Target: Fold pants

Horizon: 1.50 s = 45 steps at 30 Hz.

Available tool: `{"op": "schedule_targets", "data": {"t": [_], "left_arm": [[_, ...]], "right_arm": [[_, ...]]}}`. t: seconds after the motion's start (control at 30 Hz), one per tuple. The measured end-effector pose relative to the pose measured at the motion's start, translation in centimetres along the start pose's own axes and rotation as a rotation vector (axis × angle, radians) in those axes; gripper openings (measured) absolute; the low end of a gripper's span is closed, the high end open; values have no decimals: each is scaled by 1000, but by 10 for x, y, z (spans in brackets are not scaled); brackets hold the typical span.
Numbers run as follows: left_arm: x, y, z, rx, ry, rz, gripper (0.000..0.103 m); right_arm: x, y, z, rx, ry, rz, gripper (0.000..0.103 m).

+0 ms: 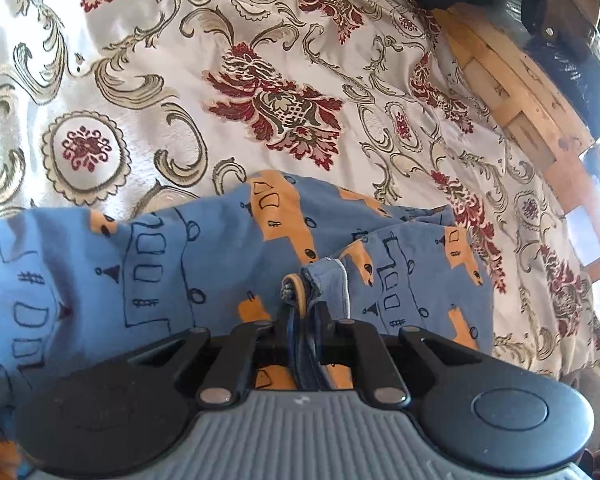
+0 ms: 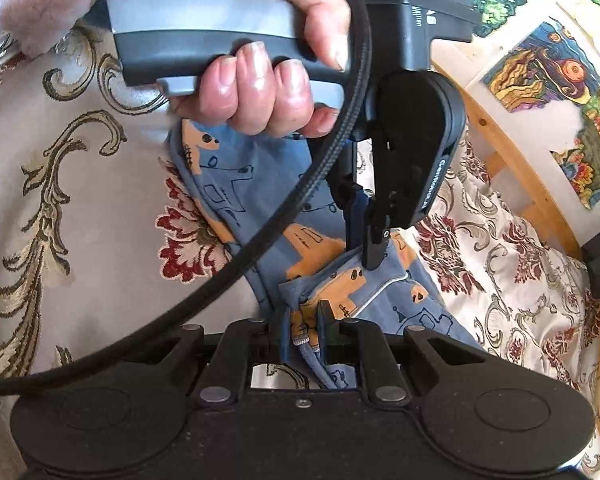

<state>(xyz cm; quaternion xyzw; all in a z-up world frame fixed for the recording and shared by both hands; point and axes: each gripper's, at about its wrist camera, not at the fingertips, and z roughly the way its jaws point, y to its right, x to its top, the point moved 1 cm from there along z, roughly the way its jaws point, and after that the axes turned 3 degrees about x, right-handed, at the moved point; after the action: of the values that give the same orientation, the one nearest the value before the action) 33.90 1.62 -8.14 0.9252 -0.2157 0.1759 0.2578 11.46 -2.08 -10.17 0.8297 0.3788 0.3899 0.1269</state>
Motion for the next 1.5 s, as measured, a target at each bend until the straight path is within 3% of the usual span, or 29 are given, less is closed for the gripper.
{"op": "schedule_targets", "data": {"t": [0.13, 0.23, 0.3, 0.33, 0.57, 0.63, 0.7, 0.77, 0.83, 0.87, 1.03, 1.13, 1.23, 1.37, 1.5], "left_arm": [[-2, -2, 4, 5, 8, -3, 11], [-2, 1, 3, 16, 21, 1, 11], [-2, 5, 0, 33, 31, 17, 11], [-2, 6, 0, 41, 33, 23, 11], [-7, 15, 1, 98, 45, 75, 16], [-8, 18, -2, 124, 53, 86, 25], [-9, 22, -5, 163, 66, 93, 31], [-11, 27, -12, 214, 83, 102, 40], [-15, 32, -19, 258, 95, 98, 56], [-18, 34, -23, 275, 105, 94, 59], [-36, 52, -31, 319, 123, 93, 61], [-46, 65, -19, 394, 127, 138, 61], [-50, 70, -7, 418, 125, 162, 60], [-52, 64, -2, 410, 127, 143, 62], [-52, 54, 3, 400, 112, 113, 68]], "right_arm": [[-3, -1, 1, -9, 5, -1, 20], [-3, 2, -10, -5, 29, 13, 39], [-4, 8, -24, -13, 56, 37, 57], [-6, 11, -31, -25, 66, 51, 60], [-37, 56, -94, -143, 44, 247, 82], [-53, 74, -109, -196, 3, 301, 88], [-71, 92, -120, -268, -37, 356, 102], [-89, 107, -119, -306, -72, 405, 102], [-105, 111, -106, -300, -99, 437, 102], [-112, 110, -98, -296, -103, 445, 102], [-123, 97, -54, -304, -118, 417, 102], [-119, 94, -42, -312, -97, 408, 102], [-113, 99, -29, -335, -80, 402, 102], [-113, 102, -3, -426, -129, 376, 102], [-125, 108, -6, -526, -166, 371, 102]]}}
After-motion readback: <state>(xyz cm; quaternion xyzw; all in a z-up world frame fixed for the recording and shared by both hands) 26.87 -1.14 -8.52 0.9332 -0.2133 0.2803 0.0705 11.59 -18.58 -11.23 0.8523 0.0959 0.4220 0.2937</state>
